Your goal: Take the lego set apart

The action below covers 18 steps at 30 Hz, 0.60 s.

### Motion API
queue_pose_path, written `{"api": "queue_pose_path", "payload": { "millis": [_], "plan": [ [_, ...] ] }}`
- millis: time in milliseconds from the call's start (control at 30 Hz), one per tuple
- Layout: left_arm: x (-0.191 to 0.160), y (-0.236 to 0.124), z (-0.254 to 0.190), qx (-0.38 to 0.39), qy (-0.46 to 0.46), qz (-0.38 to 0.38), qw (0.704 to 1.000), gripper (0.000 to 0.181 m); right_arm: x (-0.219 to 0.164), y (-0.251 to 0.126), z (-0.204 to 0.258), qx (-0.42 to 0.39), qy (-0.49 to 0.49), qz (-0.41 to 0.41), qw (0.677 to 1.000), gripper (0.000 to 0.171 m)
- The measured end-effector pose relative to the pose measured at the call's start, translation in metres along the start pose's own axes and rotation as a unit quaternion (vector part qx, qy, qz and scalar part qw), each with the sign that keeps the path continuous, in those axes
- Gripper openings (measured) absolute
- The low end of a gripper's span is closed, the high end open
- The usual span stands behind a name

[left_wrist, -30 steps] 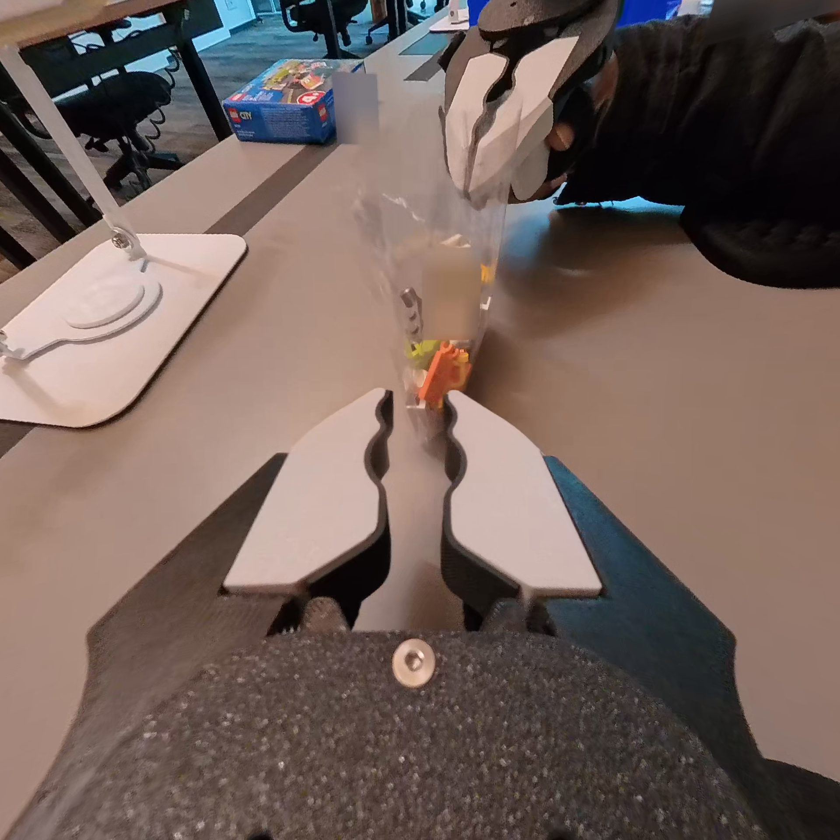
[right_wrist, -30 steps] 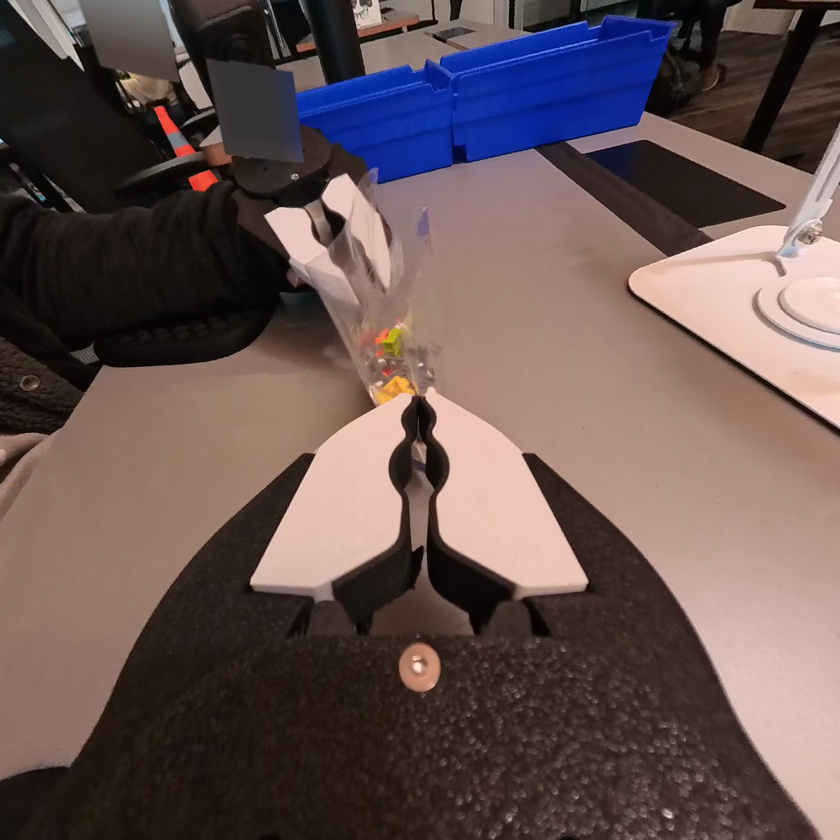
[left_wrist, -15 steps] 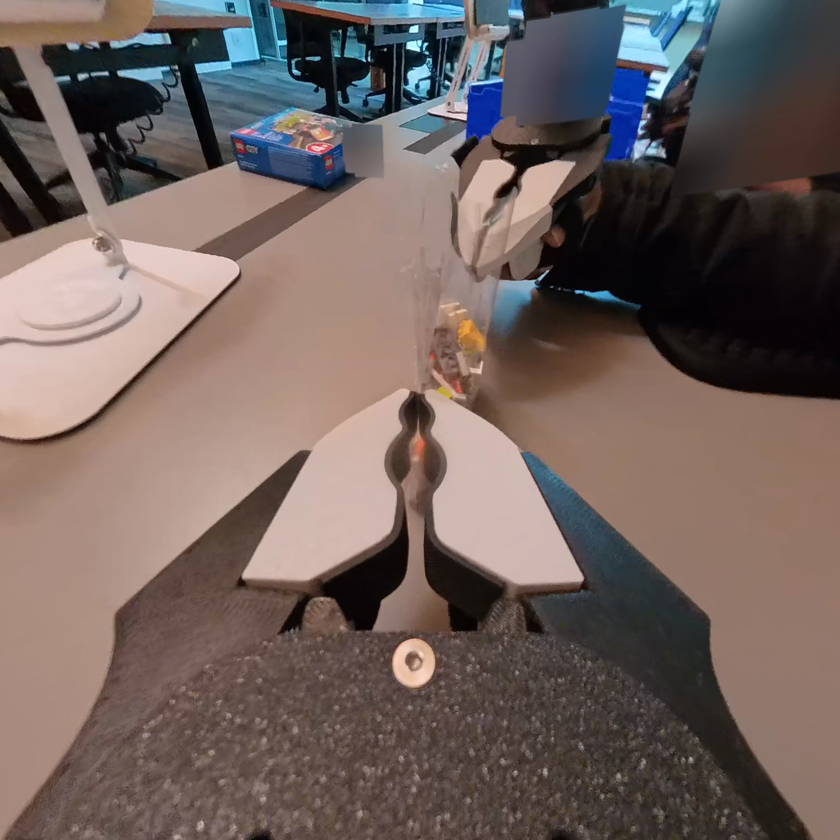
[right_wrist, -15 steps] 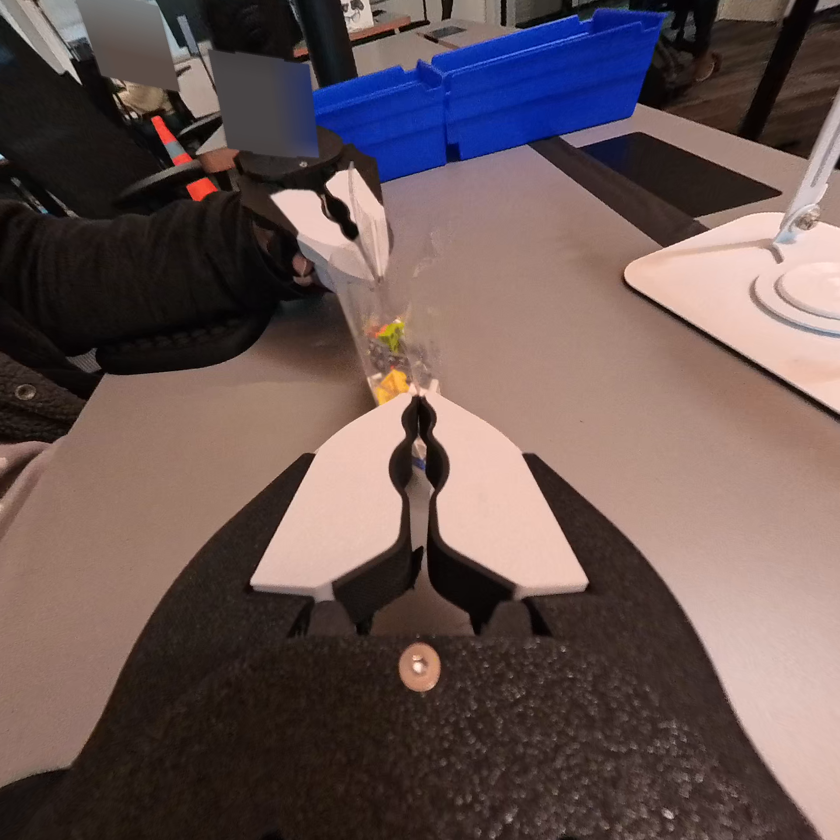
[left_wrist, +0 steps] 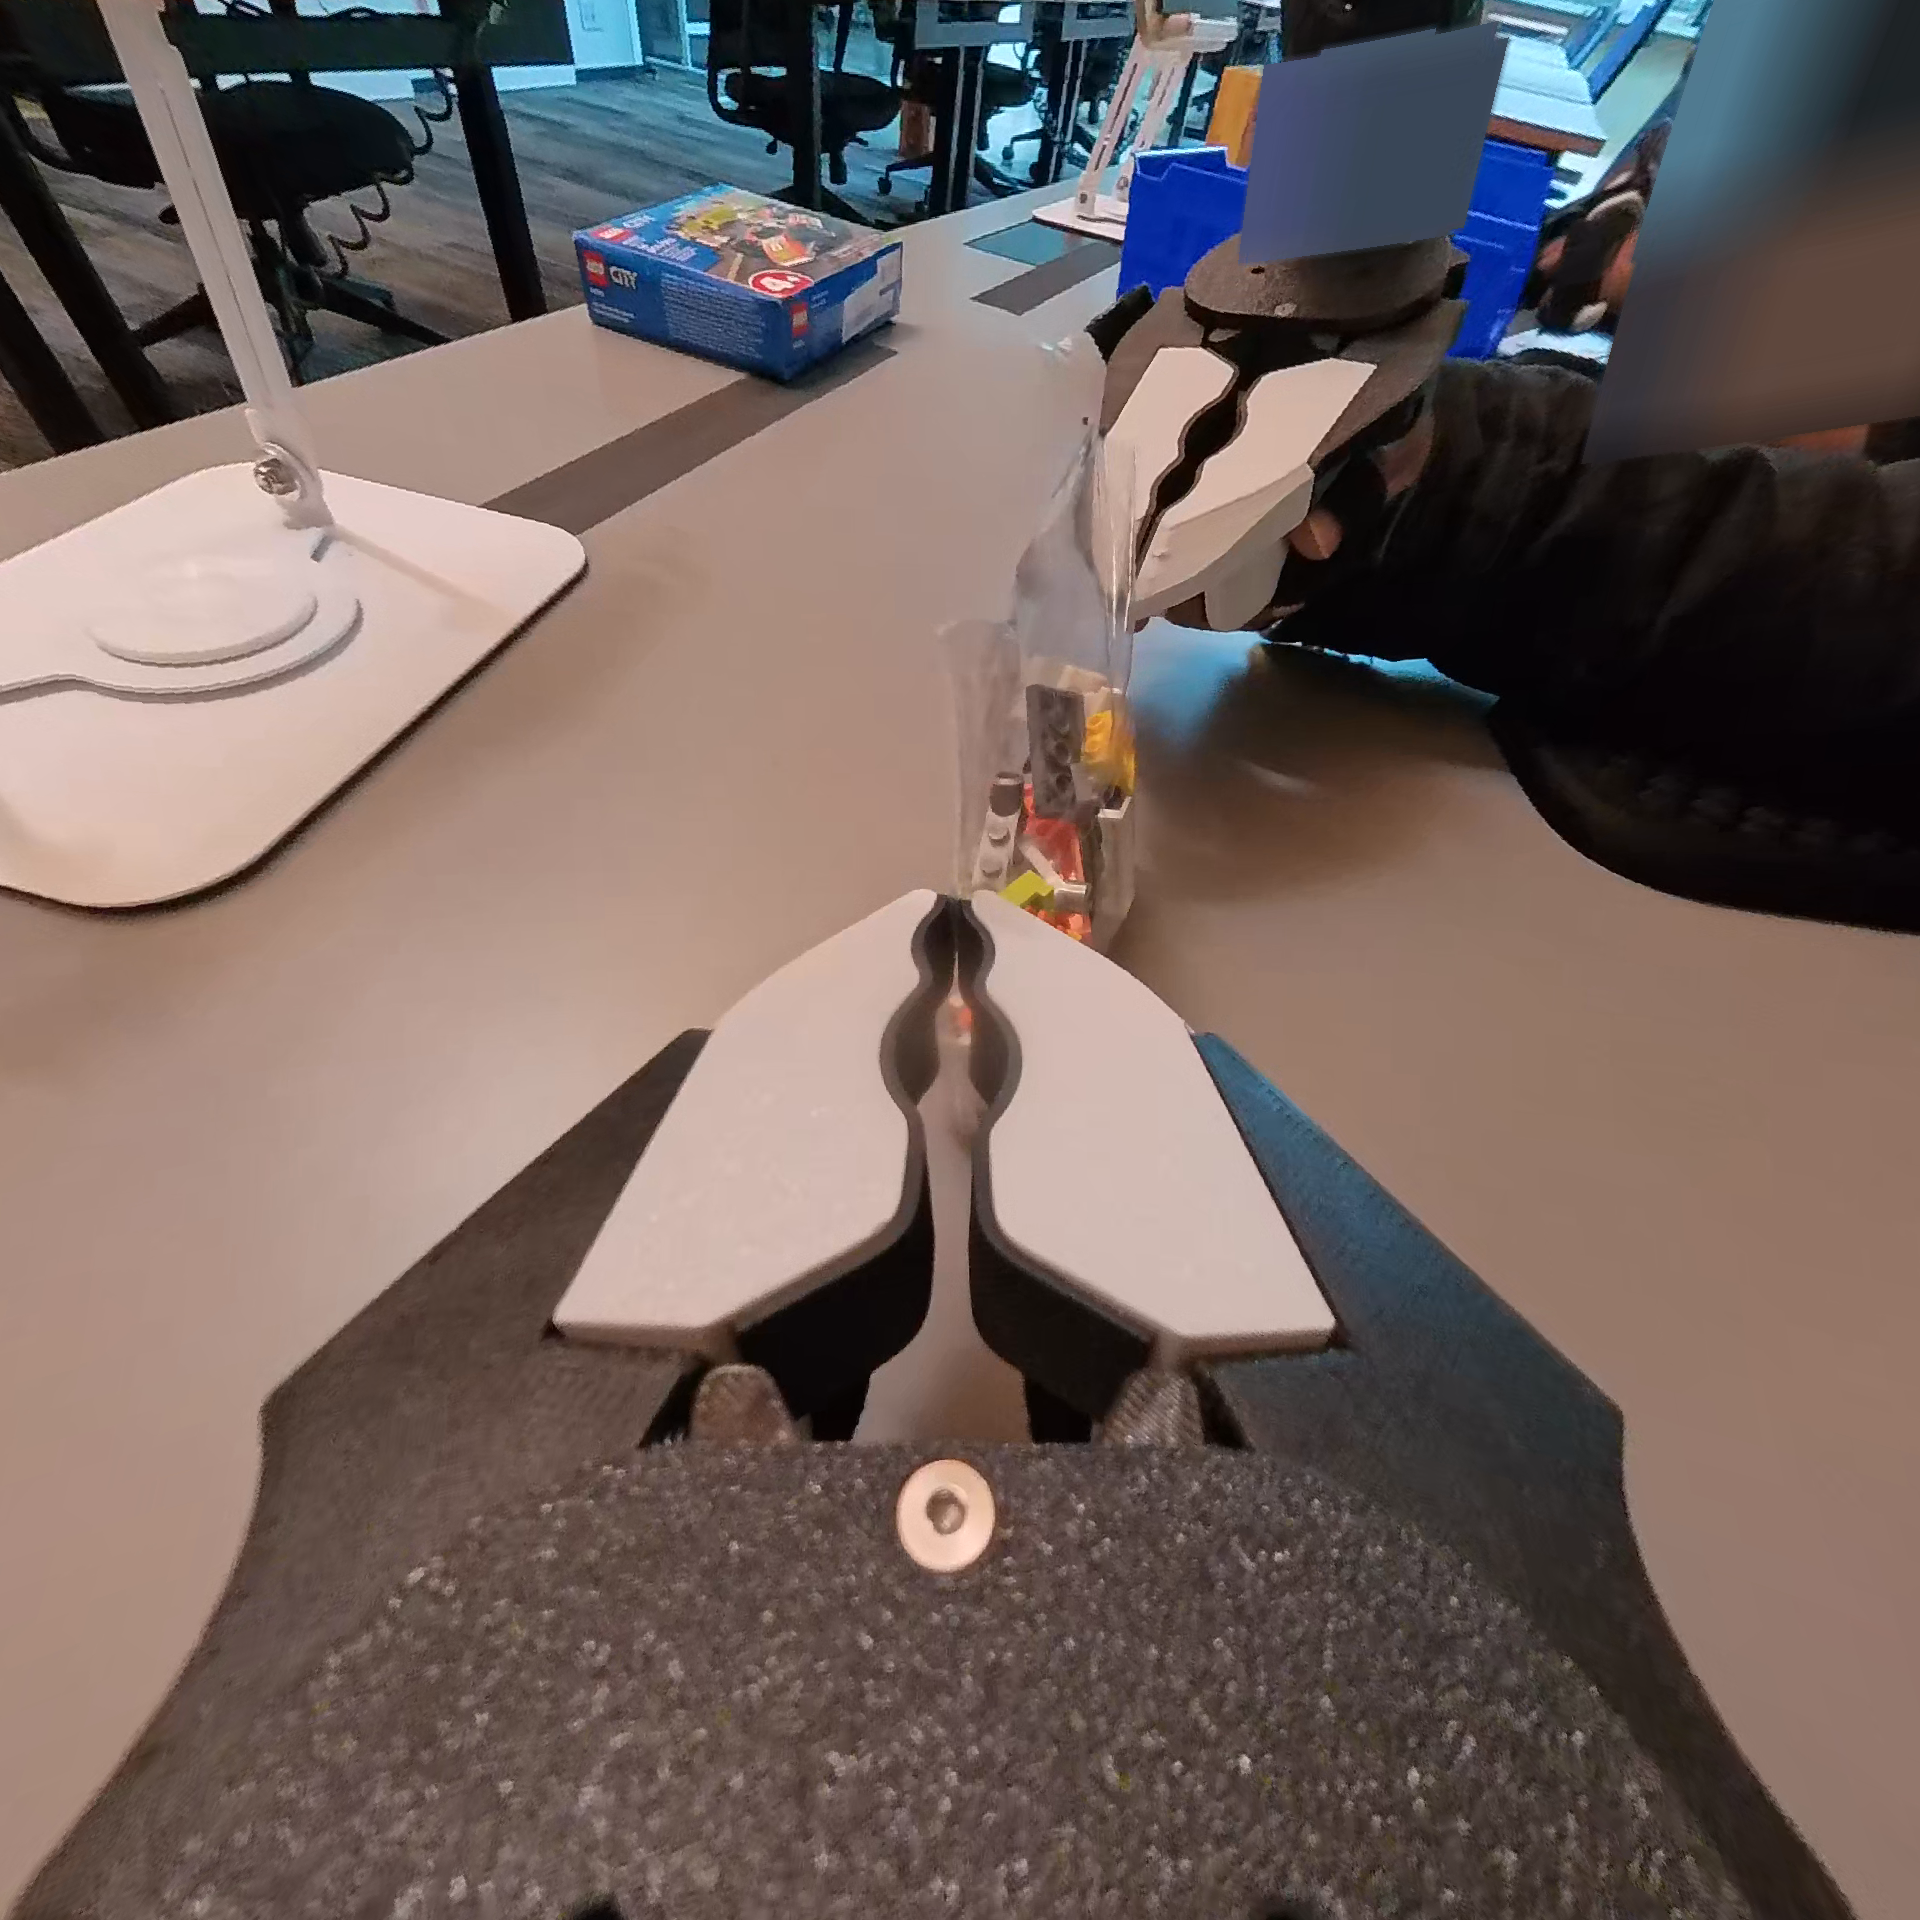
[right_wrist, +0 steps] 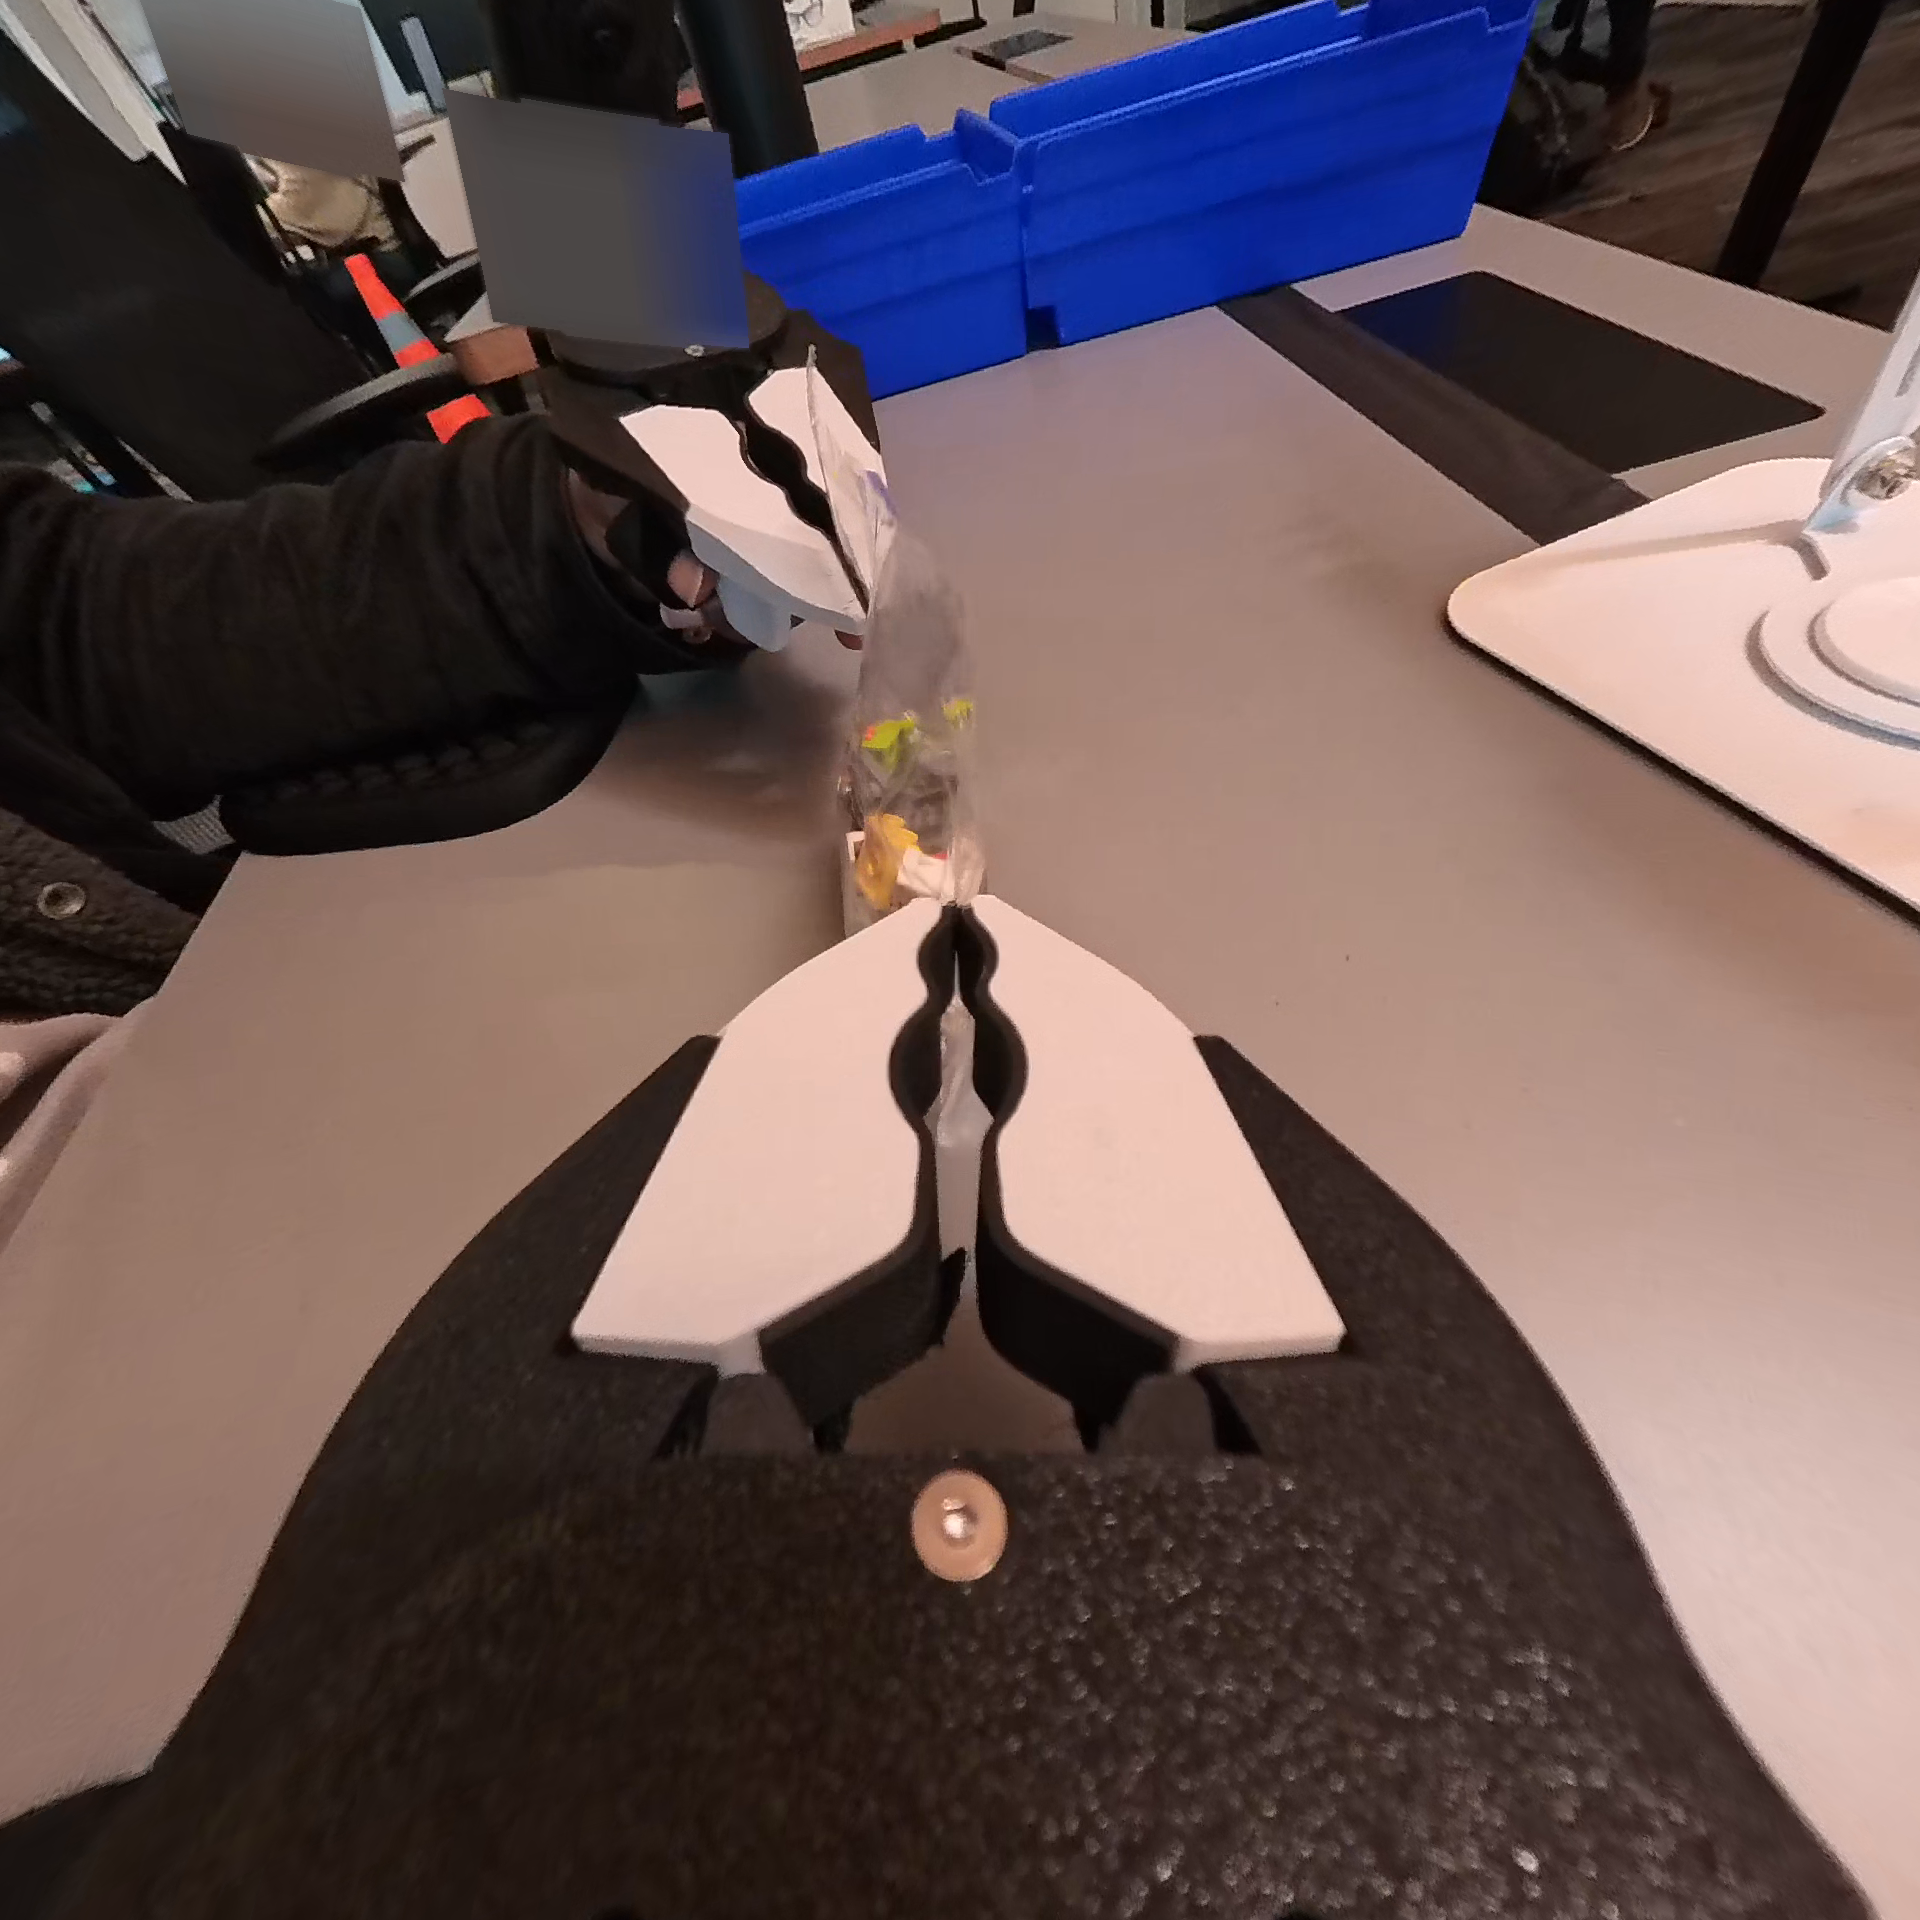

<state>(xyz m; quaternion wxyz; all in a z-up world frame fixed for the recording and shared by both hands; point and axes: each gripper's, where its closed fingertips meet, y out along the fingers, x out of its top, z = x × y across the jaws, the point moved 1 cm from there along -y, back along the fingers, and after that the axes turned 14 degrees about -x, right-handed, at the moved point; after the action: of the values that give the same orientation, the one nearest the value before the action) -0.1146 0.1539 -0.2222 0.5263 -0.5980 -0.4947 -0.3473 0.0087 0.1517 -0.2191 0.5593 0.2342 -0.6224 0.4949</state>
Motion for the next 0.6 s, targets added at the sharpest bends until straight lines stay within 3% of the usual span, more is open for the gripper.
{"api": "queue_pose_path", "payload": {
  "millis": [267, 600],
  "plan": [
    [0.013, -0.006, 0.037, 0.060, -0.009, -0.008, 0.998, 0.000, 0.013, 0.019, -0.026, -0.078, -0.007, 0.003, 0.997, 0.000],
    [0.053, -0.020, 0.159, 0.128, -0.035, -0.020, 0.991, 0.000, 0.063, 0.080, -0.129, -0.212, 0.012, 0.003, 0.977, 0.000]
  ]
}}
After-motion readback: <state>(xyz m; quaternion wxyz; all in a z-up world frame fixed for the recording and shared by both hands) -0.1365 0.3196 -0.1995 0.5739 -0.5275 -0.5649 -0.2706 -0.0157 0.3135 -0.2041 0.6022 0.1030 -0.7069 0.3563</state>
